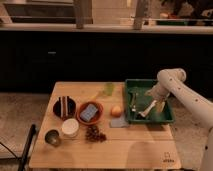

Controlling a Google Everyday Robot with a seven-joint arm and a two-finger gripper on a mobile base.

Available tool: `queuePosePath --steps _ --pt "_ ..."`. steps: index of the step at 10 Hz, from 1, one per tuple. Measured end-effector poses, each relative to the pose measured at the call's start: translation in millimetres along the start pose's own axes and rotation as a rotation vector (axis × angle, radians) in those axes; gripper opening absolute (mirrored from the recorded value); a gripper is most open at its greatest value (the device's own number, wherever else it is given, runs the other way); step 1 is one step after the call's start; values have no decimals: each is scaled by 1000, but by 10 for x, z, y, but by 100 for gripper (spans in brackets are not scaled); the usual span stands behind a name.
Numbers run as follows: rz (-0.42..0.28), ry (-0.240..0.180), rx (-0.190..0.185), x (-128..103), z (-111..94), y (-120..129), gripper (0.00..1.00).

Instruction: Place brush in table surface

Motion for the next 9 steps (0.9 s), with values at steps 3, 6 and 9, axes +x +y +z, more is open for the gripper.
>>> queuePosePath --steps 3,6,9 --pt "-6 -11 -14 70 173 -12 80" --pt "-10 -33 -34 78 355 -16 80" --pt "-6 -53 -49 96 479 23 79"
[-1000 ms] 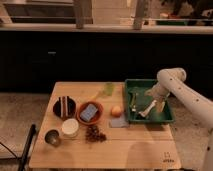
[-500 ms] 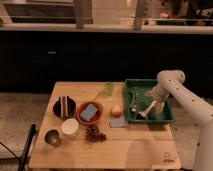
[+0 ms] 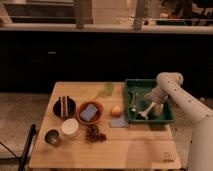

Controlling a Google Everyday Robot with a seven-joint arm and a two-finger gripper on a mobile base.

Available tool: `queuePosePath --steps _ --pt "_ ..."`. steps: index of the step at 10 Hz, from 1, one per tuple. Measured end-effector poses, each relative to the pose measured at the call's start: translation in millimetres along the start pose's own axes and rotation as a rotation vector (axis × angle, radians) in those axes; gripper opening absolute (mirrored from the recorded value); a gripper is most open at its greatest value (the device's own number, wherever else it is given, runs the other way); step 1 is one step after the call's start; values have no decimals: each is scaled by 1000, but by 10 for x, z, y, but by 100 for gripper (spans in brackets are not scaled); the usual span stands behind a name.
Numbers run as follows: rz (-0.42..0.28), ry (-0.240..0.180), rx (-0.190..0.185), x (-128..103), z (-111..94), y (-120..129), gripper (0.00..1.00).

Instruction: Place brush in table surface

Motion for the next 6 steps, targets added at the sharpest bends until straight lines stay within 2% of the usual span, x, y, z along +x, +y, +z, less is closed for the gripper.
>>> queuePosePath --steps 1,3,6 --pt "2 -5 -5 10 42 8 72" --pt "2 -14 -18 10 73 18 52" --pt "9 -30 -8 60 27 7 22"
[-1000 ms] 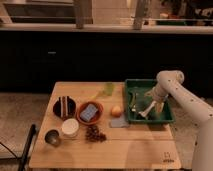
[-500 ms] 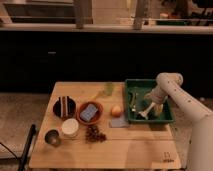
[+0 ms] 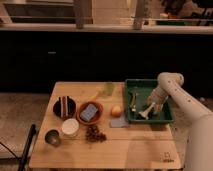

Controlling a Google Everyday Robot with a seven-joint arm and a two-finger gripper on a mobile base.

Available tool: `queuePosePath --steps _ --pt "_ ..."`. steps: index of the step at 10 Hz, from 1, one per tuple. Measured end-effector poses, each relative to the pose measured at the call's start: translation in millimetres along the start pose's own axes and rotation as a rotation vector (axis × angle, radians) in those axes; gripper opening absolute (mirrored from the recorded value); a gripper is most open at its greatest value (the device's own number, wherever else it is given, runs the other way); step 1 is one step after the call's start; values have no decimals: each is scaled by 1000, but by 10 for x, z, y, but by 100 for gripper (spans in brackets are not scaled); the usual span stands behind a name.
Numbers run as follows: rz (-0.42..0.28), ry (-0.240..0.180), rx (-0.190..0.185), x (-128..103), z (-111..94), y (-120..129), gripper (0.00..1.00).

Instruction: Place brush in table surface

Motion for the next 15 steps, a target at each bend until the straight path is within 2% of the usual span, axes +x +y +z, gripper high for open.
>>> queuePosePath --steps 2,3,8,15 --pt "-9 -2 -1 -6 -51 -16 2" --pt "-18 2 -2 -10 -91 -10 0" --pt "-67 31 20 -185 -430 -29 0" --pt "-160 70 66 -600 -863 -75 0"
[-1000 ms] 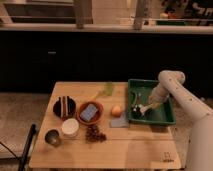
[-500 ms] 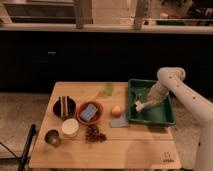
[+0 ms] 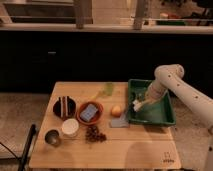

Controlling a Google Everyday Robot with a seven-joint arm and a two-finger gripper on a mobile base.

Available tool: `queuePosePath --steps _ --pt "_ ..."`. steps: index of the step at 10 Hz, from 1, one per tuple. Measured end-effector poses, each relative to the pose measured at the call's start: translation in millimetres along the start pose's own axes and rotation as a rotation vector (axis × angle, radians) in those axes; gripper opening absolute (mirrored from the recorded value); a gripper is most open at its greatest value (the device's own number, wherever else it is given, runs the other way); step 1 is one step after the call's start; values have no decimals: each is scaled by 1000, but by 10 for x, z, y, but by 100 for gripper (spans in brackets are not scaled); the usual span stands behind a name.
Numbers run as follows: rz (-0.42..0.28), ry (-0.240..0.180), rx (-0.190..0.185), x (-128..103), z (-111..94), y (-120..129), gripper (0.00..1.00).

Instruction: Place brush in table surface

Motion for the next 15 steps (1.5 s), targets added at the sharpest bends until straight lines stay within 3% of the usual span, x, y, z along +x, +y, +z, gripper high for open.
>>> queuePosePath --steps 3,5,10,15 --pt "-23 7 28 -132 -189 -27 0" --pt "-29 3 20 -193 -332 2 0" --pt "-57 -10 5 -494 -64 156 0" --pt "-73 -25 -6 -718 -156 305 0"
